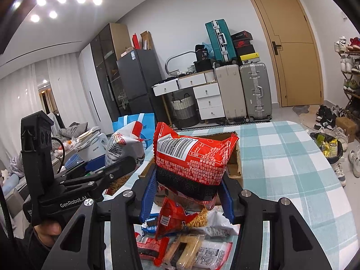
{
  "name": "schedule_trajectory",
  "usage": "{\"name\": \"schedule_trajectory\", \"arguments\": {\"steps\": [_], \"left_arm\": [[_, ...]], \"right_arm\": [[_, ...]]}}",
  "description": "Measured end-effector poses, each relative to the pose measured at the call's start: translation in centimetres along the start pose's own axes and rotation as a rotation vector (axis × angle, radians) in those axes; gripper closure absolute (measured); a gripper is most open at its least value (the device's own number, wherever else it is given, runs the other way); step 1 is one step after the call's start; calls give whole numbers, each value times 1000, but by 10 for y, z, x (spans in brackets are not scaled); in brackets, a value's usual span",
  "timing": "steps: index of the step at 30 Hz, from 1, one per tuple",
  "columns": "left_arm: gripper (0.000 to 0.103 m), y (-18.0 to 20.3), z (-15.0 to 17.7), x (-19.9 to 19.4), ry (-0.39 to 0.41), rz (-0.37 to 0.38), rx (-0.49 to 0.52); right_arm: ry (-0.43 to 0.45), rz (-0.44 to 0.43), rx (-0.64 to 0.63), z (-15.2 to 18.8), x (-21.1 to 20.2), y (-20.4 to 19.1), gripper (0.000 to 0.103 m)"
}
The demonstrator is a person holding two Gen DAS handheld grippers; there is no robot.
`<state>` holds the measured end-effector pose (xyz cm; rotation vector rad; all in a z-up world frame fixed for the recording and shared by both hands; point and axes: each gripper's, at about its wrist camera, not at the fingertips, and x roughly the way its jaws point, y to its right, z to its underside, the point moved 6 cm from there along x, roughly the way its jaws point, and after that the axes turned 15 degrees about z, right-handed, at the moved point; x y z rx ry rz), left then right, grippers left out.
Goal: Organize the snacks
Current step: 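Lift both bags over the cardboard box and open both grippers to drop them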
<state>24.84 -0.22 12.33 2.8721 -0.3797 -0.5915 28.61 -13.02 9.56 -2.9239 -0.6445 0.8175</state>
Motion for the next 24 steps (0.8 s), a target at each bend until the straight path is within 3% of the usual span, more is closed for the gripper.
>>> {"name": "schedule_trajectory", "arguments": {"steps": [14, 24], "left_arm": [[26, -36, -23, 44, -11, -53, -35], [26, -63, -22, 76, -46, -83, -64]], "right_arm": [[-30, 19, -1, -23, 42, 0, 53], [-80, 38, -1, -25, 80, 5, 53]]}}
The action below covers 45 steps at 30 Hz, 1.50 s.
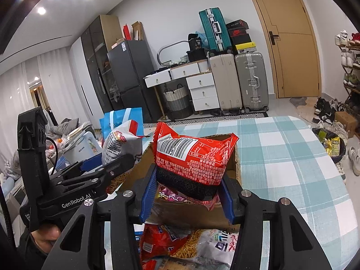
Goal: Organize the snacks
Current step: 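Lift both bags over the cardboard box and open both grippers to drop them, then withdraw both grippers from the box toward the remaining snacks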
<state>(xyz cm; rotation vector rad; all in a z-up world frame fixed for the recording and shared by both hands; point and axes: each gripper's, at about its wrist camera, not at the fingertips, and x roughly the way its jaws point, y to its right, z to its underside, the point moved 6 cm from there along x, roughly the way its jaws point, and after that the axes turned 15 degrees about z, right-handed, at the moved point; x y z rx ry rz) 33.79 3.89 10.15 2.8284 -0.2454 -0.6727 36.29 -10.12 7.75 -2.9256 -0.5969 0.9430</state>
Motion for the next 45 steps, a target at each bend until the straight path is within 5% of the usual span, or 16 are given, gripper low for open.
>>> {"name": "schedule_trajectory", "arguments": {"steps": [27, 30, 32, 37, 45], "left_arm": [[26, -19, 23, 72, -146, -63, 37], [26, -15, 26, 72, -157, -67, 59], [25, -11, 26, 67, -152, -44, 64], [22, -6, 31, 52, -170, -8, 59], [15, -12, 35, 13, -156, 38, 26]], "right_arm": [[-119, 55, -28, 16, 70, 7, 52], [-70, 75, -43, 12, 60, 7, 43], [-21, 95, -56, 9, 49, 9, 18], [37, 113, -59, 7, 22, 16, 1], [15, 106, -32, 27, -12, 33, 1]]}}
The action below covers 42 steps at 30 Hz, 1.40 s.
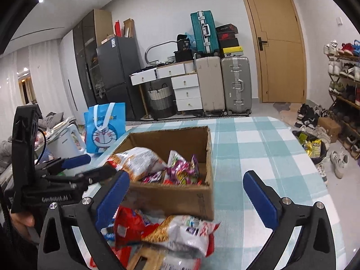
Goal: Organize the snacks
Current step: 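Withdraw both grippers from the box toward the remaining snacks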
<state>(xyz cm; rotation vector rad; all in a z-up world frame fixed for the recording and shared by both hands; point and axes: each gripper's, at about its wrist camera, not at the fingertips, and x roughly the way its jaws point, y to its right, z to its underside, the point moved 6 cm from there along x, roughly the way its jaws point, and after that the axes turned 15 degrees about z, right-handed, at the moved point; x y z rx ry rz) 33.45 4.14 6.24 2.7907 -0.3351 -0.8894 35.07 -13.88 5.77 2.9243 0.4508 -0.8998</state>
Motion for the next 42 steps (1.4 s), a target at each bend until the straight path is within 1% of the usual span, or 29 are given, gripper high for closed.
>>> {"name": "schedule_trajectory", "arguments": {"steps": [2, 4, 6, 11, 15, 17, 22, 25, 32, 38, 42], "left_arm": [[13, -1, 4, -13, 19, -8, 0], [2, -1, 10, -27, 31, 0, -5], [1, -1, 16, -40, 50, 7, -1], [1, 5, 38, -69, 61, 10, 17], [1, 15, 54, -81, 58, 3, 22], [1, 18, 62, -88, 57, 12, 22], [1, 20, 82, -104, 66, 11, 6], [1, 17, 91, -103, 59, 18, -16], [1, 10, 111, -101, 33, -1, -40], [1, 13, 123, -90, 2, -15, -28], [1, 19, 132, -82, -18, -18, -8]], "right_arm": [[-6, -7, 1, 7, -8, 2, 1], [-9, -13, -7, 18, -18, 3, 0], [-20, -17, -15, 28, -26, 3, 0], [-35, -23, -25, 51, -39, -1, 0], [-41, -21, -35, 64, -49, -4, 0], [-42, -23, -36, 67, -52, -6, 0], [-43, -13, -56, 80, -61, -10, 0], [-54, -15, -59, 88, -62, -11, 0], [-100, -13, -56, 111, -60, -10, 0], [-138, -4, -60, 129, -53, -9, 0], [-145, 5, -73, 135, -51, -10, 0]]}}
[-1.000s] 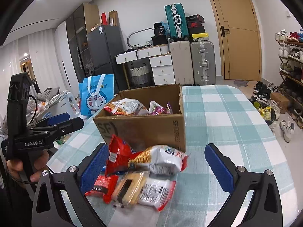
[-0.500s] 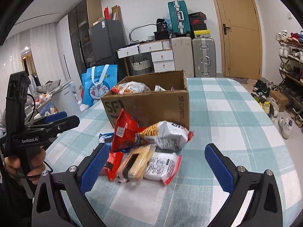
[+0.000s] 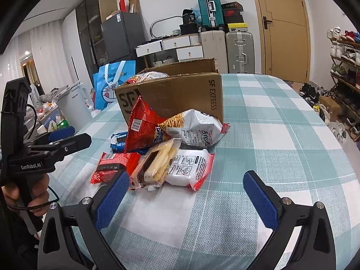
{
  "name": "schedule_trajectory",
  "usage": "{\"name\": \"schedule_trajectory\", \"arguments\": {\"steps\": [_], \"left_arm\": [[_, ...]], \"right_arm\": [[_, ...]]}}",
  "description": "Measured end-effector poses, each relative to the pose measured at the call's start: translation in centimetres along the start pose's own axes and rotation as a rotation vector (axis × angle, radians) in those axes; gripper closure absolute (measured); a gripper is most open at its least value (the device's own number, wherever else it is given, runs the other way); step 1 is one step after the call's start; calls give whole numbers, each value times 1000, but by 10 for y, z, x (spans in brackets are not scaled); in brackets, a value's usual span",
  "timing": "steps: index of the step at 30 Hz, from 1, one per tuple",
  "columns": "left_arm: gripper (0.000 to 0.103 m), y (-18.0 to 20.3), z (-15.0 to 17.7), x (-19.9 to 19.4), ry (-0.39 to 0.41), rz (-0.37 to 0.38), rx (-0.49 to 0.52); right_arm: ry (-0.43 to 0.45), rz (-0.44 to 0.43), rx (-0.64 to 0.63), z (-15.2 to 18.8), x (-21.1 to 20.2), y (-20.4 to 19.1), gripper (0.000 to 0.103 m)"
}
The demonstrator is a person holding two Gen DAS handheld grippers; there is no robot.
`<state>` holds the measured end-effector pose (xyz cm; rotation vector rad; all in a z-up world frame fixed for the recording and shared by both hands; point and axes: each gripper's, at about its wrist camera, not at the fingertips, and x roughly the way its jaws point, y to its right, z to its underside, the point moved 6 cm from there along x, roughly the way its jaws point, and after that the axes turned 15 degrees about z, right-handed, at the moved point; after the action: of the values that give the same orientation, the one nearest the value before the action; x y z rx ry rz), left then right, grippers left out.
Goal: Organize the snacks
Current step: 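Withdraw both grippers from the box toward the remaining snacks, then grasp the red barcode cookie bag with the left gripper while the right grasps the white-red noodle bag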
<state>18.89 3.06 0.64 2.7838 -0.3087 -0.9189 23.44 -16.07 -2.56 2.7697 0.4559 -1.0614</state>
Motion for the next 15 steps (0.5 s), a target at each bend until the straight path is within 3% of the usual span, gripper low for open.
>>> {"name": "schedule_trajectory", "arguments": {"steps": [12, 15], "left_arm": [[1, 21, 22, 29, -72, -23, 86], [1, 25, 23, 33, -90, 20, 68]], "right_arm": [[-24, 4, -8, 8, 8, -2, 0], [-24, 7, -5, 8, 8, -1, 0]]}}
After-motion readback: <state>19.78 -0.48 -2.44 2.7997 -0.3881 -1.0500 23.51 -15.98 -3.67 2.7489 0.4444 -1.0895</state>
